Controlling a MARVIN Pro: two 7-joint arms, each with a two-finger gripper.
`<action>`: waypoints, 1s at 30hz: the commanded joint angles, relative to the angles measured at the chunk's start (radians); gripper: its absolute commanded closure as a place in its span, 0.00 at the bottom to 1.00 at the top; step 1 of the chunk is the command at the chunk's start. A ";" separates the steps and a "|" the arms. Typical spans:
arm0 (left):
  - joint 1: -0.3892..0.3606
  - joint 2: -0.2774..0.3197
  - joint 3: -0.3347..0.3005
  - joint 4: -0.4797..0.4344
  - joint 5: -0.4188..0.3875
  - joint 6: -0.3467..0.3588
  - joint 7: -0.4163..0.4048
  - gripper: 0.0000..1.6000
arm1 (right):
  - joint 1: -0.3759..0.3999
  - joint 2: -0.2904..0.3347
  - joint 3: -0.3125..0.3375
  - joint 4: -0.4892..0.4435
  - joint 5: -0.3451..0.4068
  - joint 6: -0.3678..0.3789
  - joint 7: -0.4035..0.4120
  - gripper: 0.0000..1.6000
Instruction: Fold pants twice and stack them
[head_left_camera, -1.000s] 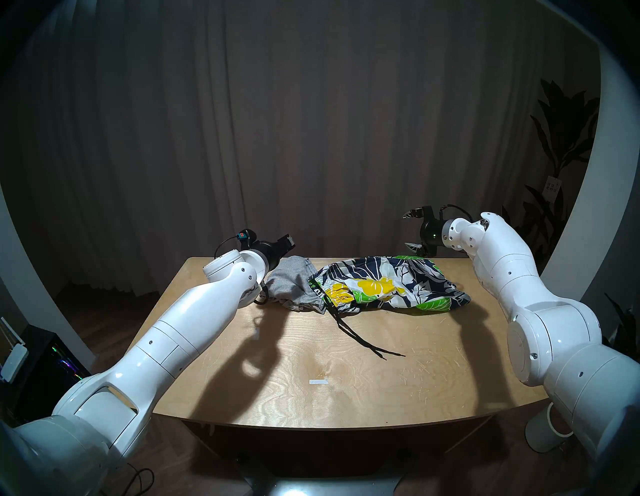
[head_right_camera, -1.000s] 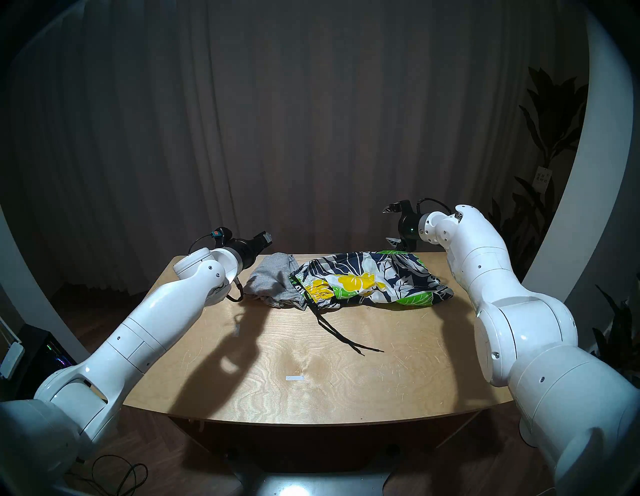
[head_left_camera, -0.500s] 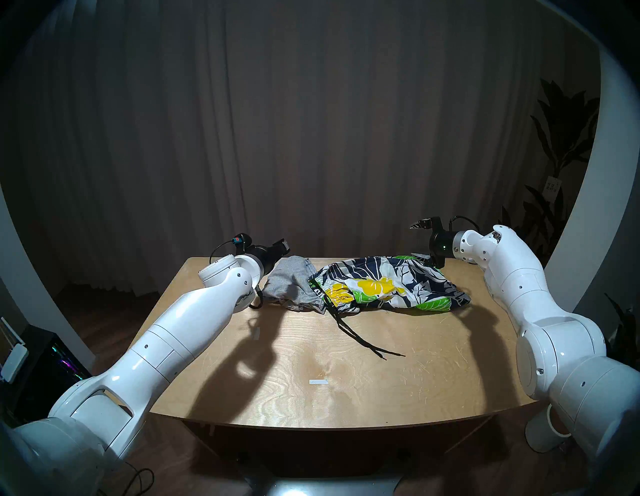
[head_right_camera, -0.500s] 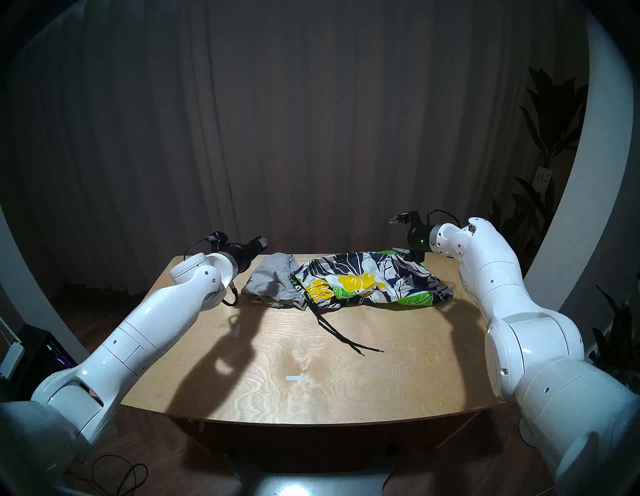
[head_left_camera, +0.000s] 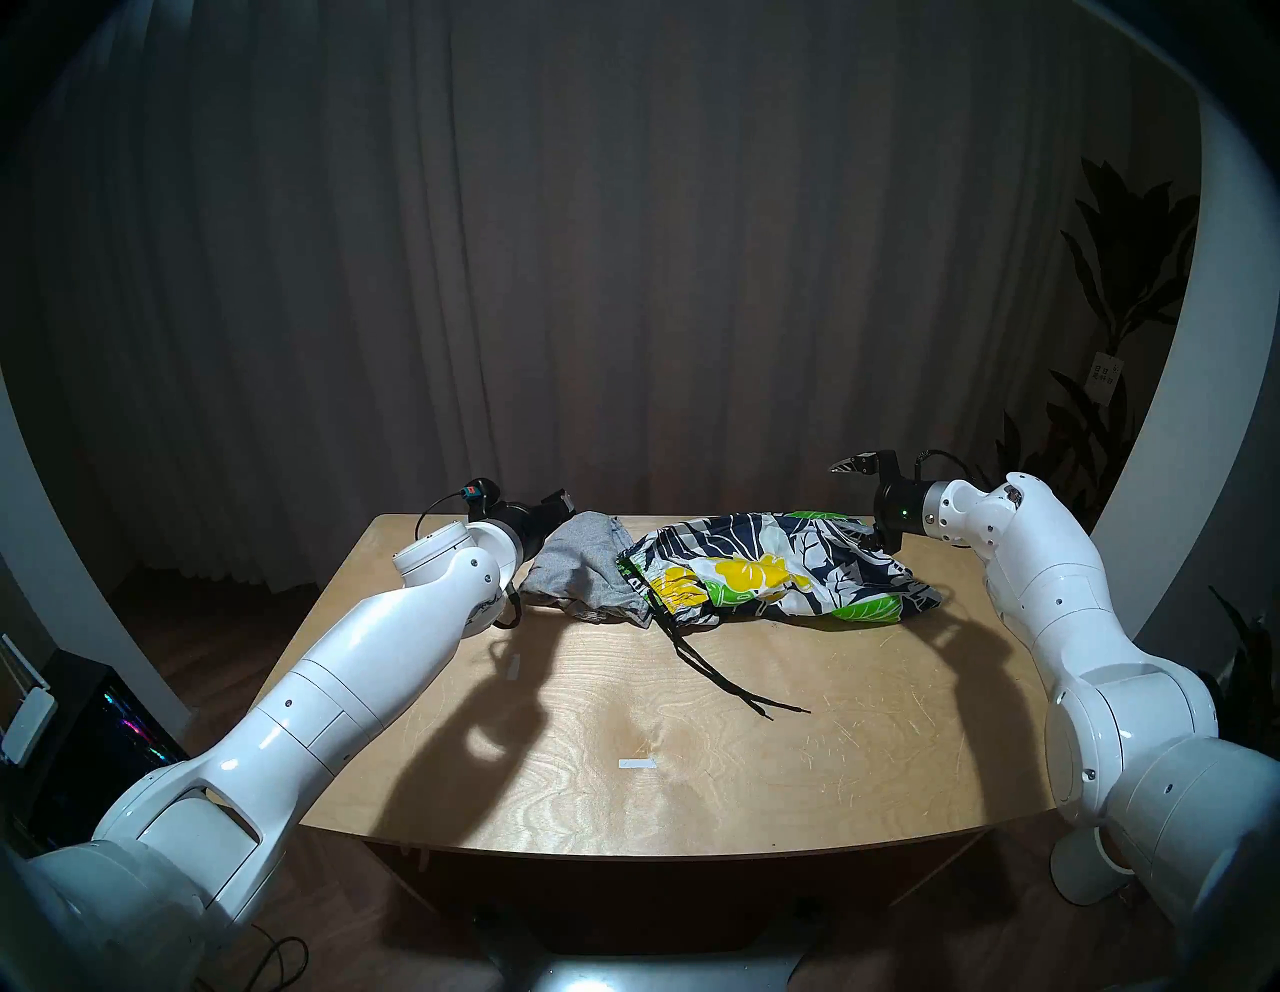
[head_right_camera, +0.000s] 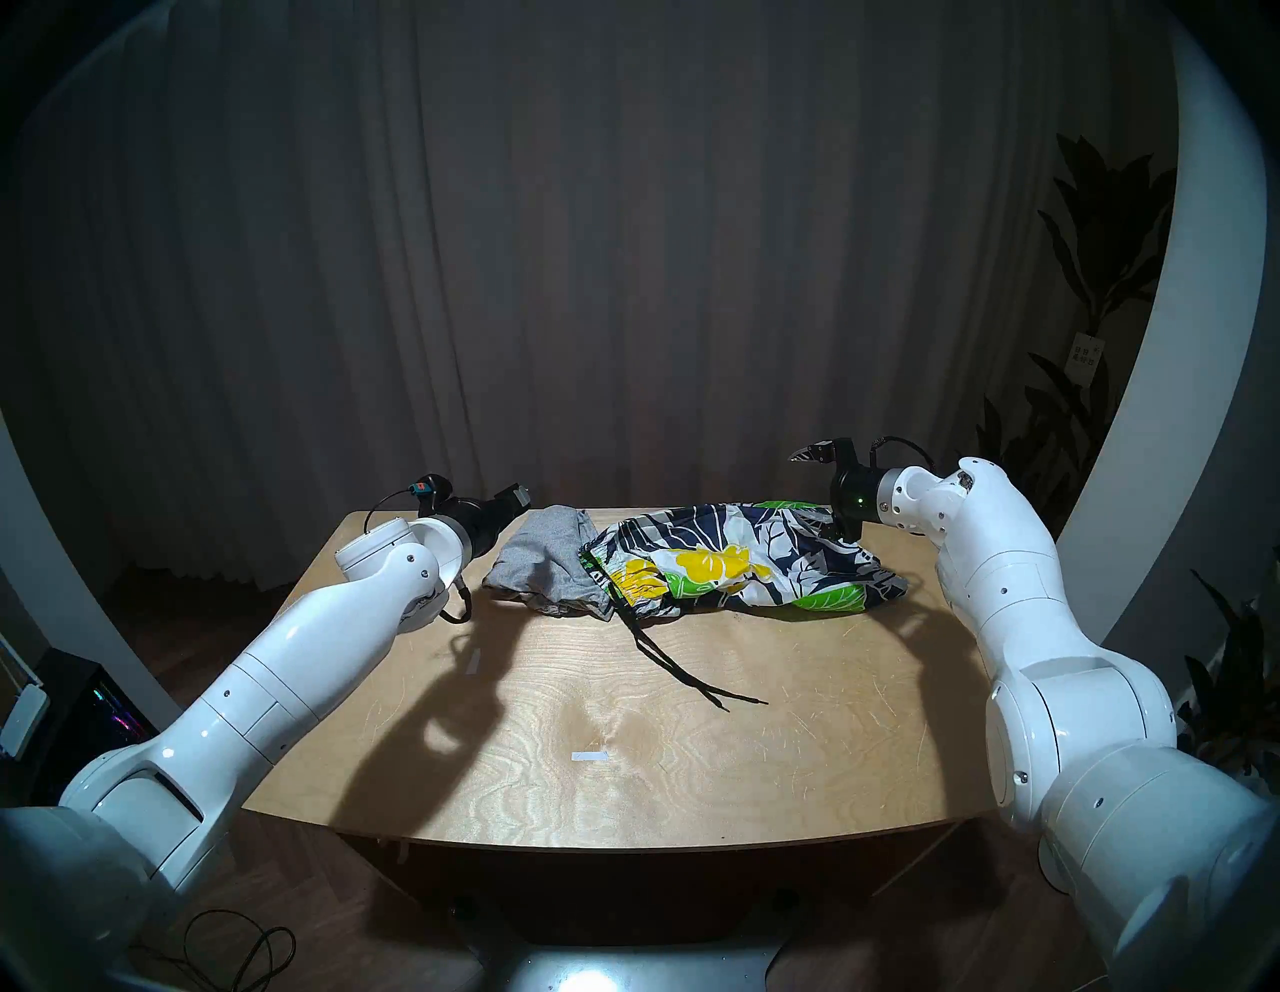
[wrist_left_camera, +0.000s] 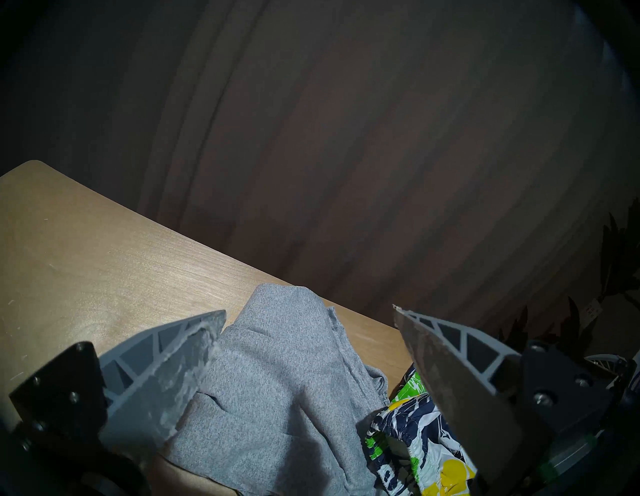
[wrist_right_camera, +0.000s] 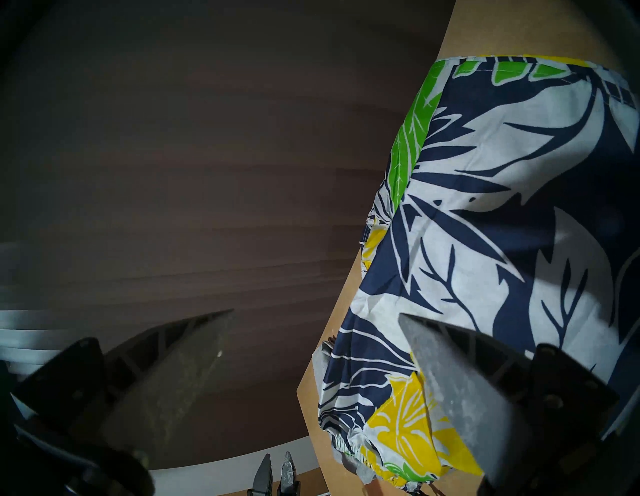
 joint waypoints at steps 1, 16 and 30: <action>-0.004 -0.003 0.000 -0.014 0.002 -0.006 -0.008 0.00 | -0.035 0.047 0.033 -0.038 0.011 -0.005 0.014 0.00; 0.014 -0.003 0.007 -0.015 0.007 -0.007 -0.014 0.00 | -0.129 0.092 0.092 -0.073 0.034 0.002 0.019 0.00; 0.026 0.001 0.005 -0.010 0.010 -0.008 -0.014 0.00 | -0.226 0.113 0.135 -0.085 0.051 0.001 0.023 0.00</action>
